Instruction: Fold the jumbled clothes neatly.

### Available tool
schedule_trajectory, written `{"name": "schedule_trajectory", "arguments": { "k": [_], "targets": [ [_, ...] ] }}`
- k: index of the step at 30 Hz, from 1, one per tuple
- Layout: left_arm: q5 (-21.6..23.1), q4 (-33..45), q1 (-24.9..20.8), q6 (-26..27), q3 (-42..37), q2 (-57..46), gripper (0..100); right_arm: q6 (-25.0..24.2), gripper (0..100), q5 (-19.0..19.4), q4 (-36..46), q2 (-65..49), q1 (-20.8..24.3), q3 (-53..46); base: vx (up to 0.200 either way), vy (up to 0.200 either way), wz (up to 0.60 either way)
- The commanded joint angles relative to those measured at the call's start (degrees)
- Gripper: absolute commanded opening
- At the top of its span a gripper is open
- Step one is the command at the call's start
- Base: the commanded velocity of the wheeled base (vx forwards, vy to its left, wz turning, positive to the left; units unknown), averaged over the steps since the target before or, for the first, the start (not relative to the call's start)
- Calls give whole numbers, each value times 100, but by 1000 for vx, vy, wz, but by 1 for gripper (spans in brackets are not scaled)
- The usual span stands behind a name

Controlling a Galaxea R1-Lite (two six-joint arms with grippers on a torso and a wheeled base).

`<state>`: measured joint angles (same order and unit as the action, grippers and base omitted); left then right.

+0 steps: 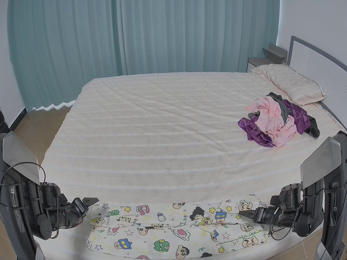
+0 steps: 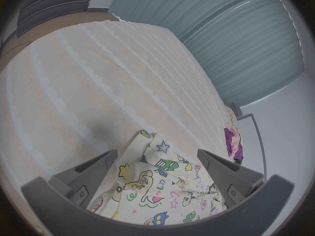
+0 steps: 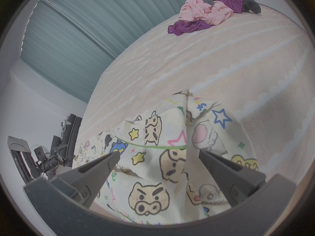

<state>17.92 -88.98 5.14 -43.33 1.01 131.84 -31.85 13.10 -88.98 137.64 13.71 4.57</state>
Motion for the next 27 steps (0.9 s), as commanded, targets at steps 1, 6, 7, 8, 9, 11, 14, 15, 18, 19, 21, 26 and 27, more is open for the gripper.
{"name": "schedule_trajectory", "arguments": {
  "k": [1, 6, 7, 8, 9, 11, 14, 15, 18, 19, 21, 26, 27],
  "targets": [
    [1, -102, -5, 0, -92, 26, 100, 4, 0, -1, -85, 316, 52, 255, 0, 0, 0],
    [1, -102, -5, 0, -92, 26, 100, -5, 0, -1, -85, 307, 44, 325, 0, 0, 0],
    [1, -102, -5, 0, -92, 26, 100, 13, 0, -18, -85, 298, 52, 316, 0, 0, 0],
    [1, -102, -5, 0, -92, 26, 100, 13, 0, -27, -85, 281, 44, 316, 0, 0, 0],
    [1, -102, -5, 0, -92, 26, 100, 4, 0, -27, -93, 254, 44, 299, 0, 0, 0],
    [1, -102, -5, 0, -92, 26, 100, 4, 0, -27, -93, 228, 44, 290, 0, 0, 0],
    [1, -102, -5, 0, -92, 26, 100, -14, 0, -27, -85, -36, -27, 158, 0, 0, 0],
    [1, -102, -5, 0, -92, 26, 100, -5, 0, -27, -93, -115, -53, 79, 0, 0, 0],
    [1, -102, -5, 0, -92, 26, 100, 21, 0, -10, -85, -387, -141, -114, 0, 0, 0],
    [1, -102, -5, 0, -92, 26, 100, 21, 0, -1, -85, -449, -159, -176, 0, 0, 0],
    [1, -102, -5, 0, -92, 26, 100, 83, 0, -1, -76, -502, -167, -246, 0, 0, 0],
    [1, -102, -5, 8, -92, 26, 100, 338, 0, -10, -85, -343, -238, -273, 0, 0, 0],
    [1, -102, -5, 0, -92, 26, 100, 417, 0, -10, -76, -335, -290, -281, 0, 0, 0]
  ]
}}
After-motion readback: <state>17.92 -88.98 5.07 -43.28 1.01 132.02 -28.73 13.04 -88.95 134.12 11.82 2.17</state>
